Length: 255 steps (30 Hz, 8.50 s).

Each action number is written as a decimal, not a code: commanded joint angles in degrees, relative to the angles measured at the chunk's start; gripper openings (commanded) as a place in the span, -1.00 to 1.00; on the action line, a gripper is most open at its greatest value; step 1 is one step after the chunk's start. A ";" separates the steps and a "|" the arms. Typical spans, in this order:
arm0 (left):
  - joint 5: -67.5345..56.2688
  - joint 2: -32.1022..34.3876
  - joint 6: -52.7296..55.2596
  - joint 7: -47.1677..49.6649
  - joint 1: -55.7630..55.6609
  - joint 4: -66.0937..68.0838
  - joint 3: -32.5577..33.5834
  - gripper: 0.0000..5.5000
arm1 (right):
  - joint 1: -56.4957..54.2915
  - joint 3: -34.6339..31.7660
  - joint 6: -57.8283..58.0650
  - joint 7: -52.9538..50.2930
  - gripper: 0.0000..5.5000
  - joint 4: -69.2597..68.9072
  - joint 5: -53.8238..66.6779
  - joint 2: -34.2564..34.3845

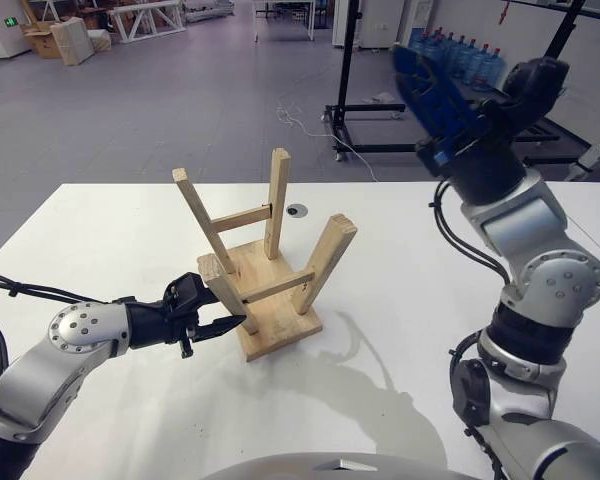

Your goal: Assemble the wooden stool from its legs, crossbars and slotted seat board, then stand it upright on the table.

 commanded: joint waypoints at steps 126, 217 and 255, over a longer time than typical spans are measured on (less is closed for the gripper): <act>26.52 -34.17 -9.62 34.56 22.67 -7.15 -17.65 -0.58 | -0.60 23.33 2.59 39.34 0.46 10.54 -40.57 -16.91; -37.02 -8.34 23.01 -9.82 16.53 5.84 12.88 -0.63 | 2.90 33.21 43.87 59.85 -0.64 13.19 -20.46 -28.04; -22.70 0.58 13.00 -19.73 7.68 22.38 26.55 0.24 | 9.24 20.48 13.53 54.91 0.39 23.69 -32.41 -23.31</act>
